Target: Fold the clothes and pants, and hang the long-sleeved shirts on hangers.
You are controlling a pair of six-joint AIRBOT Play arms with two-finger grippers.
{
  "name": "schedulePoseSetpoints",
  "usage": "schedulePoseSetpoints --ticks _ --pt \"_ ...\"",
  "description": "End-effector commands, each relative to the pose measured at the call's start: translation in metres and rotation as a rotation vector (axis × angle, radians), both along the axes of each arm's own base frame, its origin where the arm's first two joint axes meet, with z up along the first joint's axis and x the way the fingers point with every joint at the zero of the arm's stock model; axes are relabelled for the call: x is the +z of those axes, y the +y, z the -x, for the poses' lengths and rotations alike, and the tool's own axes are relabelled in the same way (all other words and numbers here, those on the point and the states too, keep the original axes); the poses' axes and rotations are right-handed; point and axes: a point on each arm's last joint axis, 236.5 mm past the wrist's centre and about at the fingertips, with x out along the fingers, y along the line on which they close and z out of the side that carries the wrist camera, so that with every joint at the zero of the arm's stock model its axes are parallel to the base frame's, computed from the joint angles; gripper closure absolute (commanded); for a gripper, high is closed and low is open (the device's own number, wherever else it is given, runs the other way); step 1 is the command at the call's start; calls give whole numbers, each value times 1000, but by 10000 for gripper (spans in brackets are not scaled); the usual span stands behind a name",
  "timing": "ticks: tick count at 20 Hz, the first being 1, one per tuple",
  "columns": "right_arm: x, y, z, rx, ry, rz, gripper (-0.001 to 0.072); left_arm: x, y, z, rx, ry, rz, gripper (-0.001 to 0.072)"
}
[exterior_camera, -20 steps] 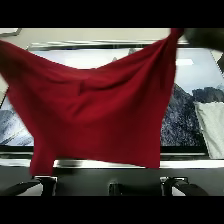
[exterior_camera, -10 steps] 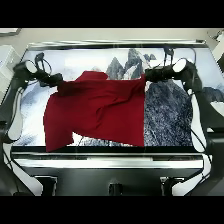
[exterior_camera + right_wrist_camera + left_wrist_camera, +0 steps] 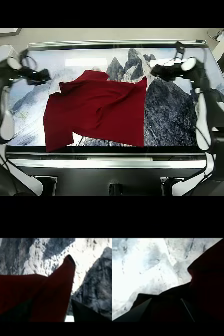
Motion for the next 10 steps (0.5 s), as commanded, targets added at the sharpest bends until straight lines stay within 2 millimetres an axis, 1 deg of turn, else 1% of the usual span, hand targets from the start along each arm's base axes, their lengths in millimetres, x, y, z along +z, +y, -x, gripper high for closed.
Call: schedulePoseSetpoints --ticks 1,2,3,4,5,7,8,10 --pt "-10 -29 76 146 240 -109 142 39 50 60 122 103 33 295" --pt "-17 -31 98 180 310 -174 149 45 59 75 152 129 41 295" --pt "-26 -28 122 220 385 -251 160 50 65 89 174 145 48 295" --pt "-35 -21 142 243 449 -323 161 53 68 99 185 157 52 295" --pt "-42 -9 158 251 480 -408 161 55 69 108 194 165 54 296" --pt "-60 16 198 273 546 -483 161 56 65 120 195 176 58 295" --pt "-70 26 218 277 569 -488 160 56 63 123 193 181 59 295" --pt "-86 41 258 260 594 -488 160 56 57 125 183 186 61 295"
